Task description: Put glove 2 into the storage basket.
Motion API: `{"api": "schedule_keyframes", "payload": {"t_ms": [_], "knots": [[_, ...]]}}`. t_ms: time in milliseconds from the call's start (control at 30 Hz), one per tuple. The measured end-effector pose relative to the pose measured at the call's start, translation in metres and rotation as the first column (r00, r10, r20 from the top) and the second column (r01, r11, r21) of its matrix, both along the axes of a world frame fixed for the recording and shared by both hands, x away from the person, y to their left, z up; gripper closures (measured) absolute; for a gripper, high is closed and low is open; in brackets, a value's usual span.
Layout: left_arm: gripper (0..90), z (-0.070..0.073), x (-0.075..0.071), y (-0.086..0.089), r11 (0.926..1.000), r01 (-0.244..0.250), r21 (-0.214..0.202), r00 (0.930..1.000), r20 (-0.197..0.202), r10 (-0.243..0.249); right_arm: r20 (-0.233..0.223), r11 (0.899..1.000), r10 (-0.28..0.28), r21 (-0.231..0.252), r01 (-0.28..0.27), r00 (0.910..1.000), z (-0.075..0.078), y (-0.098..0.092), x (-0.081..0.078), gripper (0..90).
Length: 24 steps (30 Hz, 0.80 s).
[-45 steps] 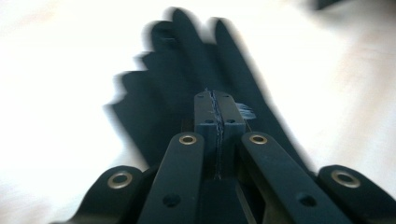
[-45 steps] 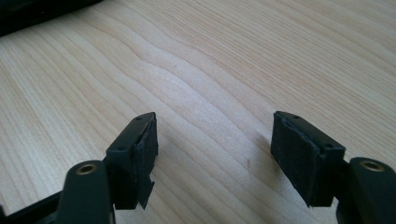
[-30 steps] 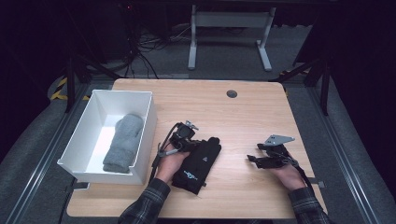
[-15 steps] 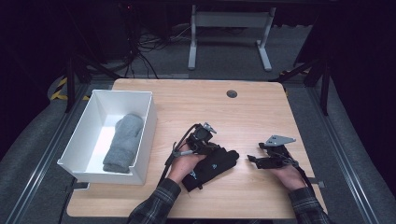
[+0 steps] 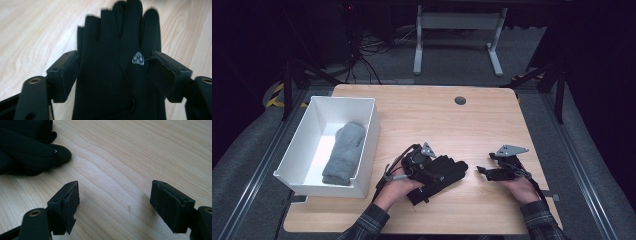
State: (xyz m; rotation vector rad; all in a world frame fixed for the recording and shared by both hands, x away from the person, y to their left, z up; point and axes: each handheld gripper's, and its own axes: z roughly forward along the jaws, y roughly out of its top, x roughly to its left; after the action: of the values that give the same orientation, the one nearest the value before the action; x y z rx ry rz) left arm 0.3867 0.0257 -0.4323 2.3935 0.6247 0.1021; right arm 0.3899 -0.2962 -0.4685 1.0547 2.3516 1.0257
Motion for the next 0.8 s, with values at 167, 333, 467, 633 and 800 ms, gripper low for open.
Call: {"api": "schedule_keyframes", "payload": {"t_ms": [167,333,467,633,800], "knots": [[21.0,-0.014,-0.001,-0.006,0.9978,0.014,0.064,0.9999,-0.001,-0.014,0.000,1.000,0.000,0.000,0.000,1.0000,0.000,0.000,0.000,24.2],[23.4,-0.017,-0.003,-0.006,0.9963,0.016,0.085,0.9996,0.021,-0.017,0.000,1.000,0.000,0.000,0.000,1.0000,0.000,0.000,0.000,24.2],[19.3,-0.019,-0.002,-0.006,0.9953,0.009,0.097,0.9993,0.036,-0.012,0.000,1.000,0.001,0.000,-0.001,1.0000,0.000,0.000,0.000,24.2],[17.3,-0.022,0.001,-0.004,0.9974,-0.009,0.071,0.9999,0.007,0.008,0.000,1.000,0.000,0.000,0.000,1.0000,0.000,0.000,0.000,24.2],[27.7,-0.021,0.000,-0.002,0.9978,0.003,0.067,1.0000,0.002,-0.003,0.000,1.000,0.001,0.000,-0.001,1.0000,0.000,0.000,0.000,24.2]]}}
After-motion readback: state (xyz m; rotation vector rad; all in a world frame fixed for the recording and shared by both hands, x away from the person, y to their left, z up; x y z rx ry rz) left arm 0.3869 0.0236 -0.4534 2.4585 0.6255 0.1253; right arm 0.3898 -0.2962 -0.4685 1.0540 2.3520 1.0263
